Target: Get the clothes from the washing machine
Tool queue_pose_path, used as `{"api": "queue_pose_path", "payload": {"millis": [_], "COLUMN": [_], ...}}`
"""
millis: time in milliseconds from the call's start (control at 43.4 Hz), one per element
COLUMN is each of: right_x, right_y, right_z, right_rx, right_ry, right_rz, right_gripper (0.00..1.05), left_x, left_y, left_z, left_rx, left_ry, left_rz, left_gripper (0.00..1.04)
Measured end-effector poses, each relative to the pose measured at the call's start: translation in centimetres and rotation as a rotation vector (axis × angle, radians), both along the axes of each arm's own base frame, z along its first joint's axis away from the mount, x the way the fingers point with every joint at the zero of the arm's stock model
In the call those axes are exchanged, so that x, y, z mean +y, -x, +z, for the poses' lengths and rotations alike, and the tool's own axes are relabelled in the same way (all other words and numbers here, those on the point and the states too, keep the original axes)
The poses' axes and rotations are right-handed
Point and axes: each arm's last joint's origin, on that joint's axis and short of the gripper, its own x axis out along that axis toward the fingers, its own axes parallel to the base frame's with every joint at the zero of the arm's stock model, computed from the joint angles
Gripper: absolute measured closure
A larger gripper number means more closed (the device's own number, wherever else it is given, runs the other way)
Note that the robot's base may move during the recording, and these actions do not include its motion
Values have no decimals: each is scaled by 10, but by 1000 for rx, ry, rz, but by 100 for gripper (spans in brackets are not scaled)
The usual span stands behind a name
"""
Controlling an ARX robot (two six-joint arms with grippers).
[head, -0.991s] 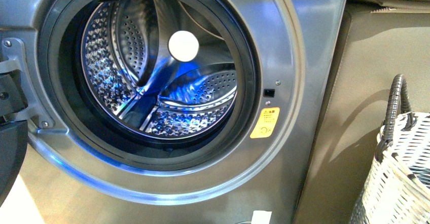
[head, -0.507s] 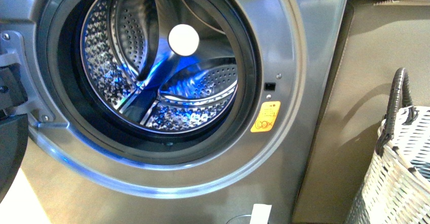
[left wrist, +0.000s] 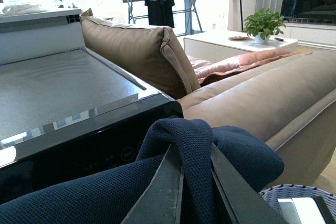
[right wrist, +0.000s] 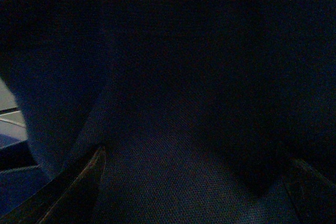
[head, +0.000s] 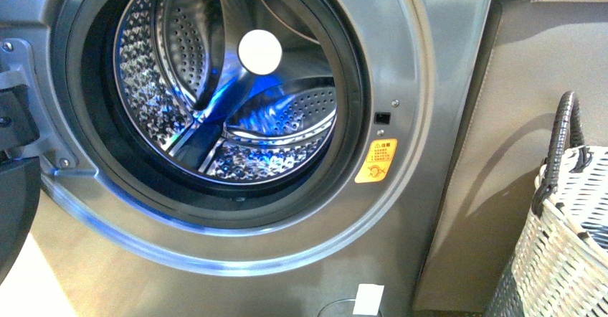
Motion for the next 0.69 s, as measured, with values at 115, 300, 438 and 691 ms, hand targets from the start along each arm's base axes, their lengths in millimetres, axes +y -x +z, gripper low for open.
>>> {"api": "queue_pose_path", "payload": {"millis": [115,300,438,691], "right_x": [3,14,22,25], "right_y": [-1,-4,-10,-23], "right_z": [-1,0,2,0], "right_rx": [4,8,17,59], "right_ry": [2,11,-2,-47], "right_rz": [-10,-26,-60,-125], "right_gripper": [8,8,8,41], "left_x": [0,0,0,0], "left_y": [0,0,0,-1], "left_z": [0,0,0,-1], "left_rx": [0,1,1,3], "left_ry": [0,1,1,0], "left_rz": [0,5,8,12], "left_gripper": [97,97,97,97]}}
